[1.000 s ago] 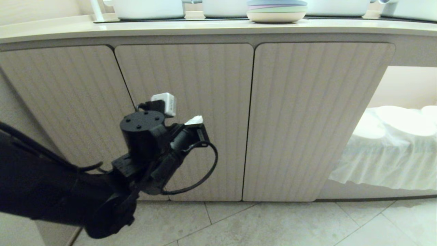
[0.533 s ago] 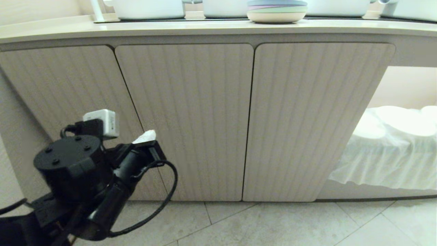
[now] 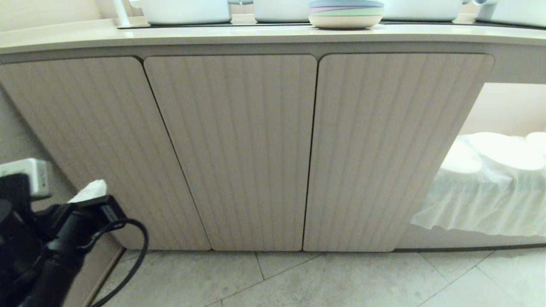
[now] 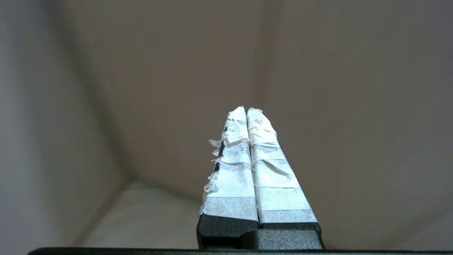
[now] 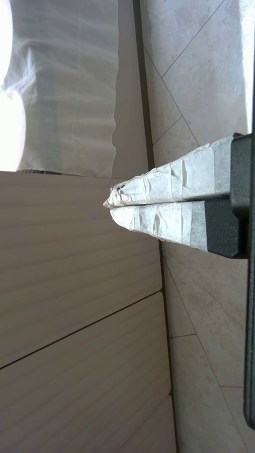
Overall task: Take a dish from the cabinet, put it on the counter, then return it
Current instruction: Close the cabinet door
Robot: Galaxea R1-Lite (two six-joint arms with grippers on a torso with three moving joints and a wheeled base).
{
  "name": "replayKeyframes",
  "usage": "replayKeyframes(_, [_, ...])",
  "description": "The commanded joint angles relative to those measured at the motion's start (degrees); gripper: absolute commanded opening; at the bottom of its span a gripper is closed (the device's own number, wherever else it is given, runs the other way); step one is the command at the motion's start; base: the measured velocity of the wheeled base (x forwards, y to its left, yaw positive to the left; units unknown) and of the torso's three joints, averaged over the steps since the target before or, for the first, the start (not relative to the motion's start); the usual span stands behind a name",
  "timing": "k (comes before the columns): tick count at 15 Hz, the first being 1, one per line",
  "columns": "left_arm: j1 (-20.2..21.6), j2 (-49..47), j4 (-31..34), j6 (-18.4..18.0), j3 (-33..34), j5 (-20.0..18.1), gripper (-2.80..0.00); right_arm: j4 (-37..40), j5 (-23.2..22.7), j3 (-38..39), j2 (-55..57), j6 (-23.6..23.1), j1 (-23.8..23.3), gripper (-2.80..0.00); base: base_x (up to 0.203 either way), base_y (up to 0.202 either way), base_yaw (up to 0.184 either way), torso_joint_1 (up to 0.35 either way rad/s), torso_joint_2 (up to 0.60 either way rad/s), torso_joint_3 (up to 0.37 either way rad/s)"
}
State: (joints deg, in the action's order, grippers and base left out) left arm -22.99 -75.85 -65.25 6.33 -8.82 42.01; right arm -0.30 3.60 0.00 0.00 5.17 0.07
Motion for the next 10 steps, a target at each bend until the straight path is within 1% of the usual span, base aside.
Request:
replayKeyframes(1, [4.22,9.1,-0.29,-2.0,5.51,0.17,-2.8,-0.05,0.0,0.0,0.0,0.02,0.01,-2.8,0.0,0.0,0.0,0.0,0.0,0.0])
replayKeyframes(3, [7.26,16.75,1.72,-4.95,7.58,0.1,-2.8,-0.05,0.0,0.0,0.0,0.02,0.01,-2.8,0.0,0.0,0.0,0.0,0.0,0.0])
replayKeyframes(5, [10.74,23.67,6.7,-7.39,8.44,-0.37,-2.8,-0.05,0.0,0.0,0.0,0.02,0.01,-2.8,0.0,0.0,0.0,0.0,0.0,0.0])
replayKeyframes(7, [11.87,29.83,13.15,-8.14,8.69,-2.44,-2.8,-0.05,0.0,0.0,0.0,0.02,0.01,-2.8,0.0,0.0,0.0,0.0,0.0,0.0])
replayKeyframes(8, [12.84,33.46,17.8,-8.25,8.74,-4.77,-2.8,-0.05,0.0,0.0,0.0,0.02,0.01,-2.8,0.0,0.0,0.0,0.0,0.0,0.0])
replayKeyframes(9, [14.55,37.32,22.82,-8.26,8.77,-8.3,-2.8,-0.05,0.0,0.0,0.0,0.02,0.01,-2.8,0.0,0.0,0.0,0.0,0.0,0.0])
replayKeyframes(10, [16.46,41.33,27.43,-8.3,8.79,-12.87,-2.8,-0.05,0.0,0.0,0.0,0.02,0.01,-2.8,0.0,0.0,0.0,0.0,0.0,0.0])
